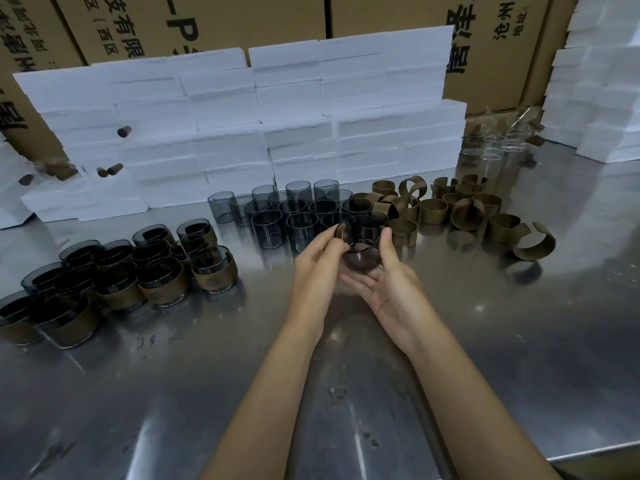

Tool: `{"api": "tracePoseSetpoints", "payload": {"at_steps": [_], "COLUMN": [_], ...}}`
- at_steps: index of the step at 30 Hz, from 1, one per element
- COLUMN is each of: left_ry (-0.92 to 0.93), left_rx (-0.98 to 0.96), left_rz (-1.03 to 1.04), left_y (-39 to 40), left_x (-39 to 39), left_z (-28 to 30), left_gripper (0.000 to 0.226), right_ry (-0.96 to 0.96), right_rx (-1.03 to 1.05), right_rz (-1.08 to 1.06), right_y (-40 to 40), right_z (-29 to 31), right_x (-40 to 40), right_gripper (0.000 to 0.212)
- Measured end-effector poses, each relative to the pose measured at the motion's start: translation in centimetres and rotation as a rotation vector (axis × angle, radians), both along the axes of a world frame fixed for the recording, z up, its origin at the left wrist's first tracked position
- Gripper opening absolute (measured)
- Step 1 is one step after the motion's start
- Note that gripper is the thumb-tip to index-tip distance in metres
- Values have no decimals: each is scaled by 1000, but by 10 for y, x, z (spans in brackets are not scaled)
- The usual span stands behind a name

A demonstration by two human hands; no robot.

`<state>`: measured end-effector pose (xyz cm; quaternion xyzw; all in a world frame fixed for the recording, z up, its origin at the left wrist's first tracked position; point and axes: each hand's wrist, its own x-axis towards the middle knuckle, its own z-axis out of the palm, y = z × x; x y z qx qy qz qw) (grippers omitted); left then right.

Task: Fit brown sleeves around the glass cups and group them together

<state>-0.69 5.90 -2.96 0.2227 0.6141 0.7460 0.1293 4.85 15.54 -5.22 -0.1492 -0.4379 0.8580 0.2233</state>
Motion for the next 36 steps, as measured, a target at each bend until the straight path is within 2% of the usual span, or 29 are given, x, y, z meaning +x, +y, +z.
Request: {"api": "tracePoseSetpoints", "payload": {"at_steps": [3,6,11,18,22,30,36], "left_ry": [55,78,50,-171,-191,-201,-194], "left_rx": [-20,-51,-54,36,76,16,-40], "left_rz": [-29,-28,74,139,141,119,63], "left_y": [1,4,6,-1,-1,0,5], "left_x": [2,3,2,-4,-5,-8,-4], "left_z": [0,-2,-7,-4,-3,-6,-6], "left_gripper": [28,30,40,35,24,23,26], "right_ry": [53,44,19,-32,-7,-3,-12], "right_rx": [-148,-185,-156,24,35,49,-20], "right_rz": [47,58,93,142,132,87,23], "right_y": [0,0,-3,-6,-8,-11,-7], "right_z": [3,5,8,8,9,11,10], "right_x": [2,3,6,7,9,10,9], "right_gripper": [60,59,51,40,38,40,31]}}
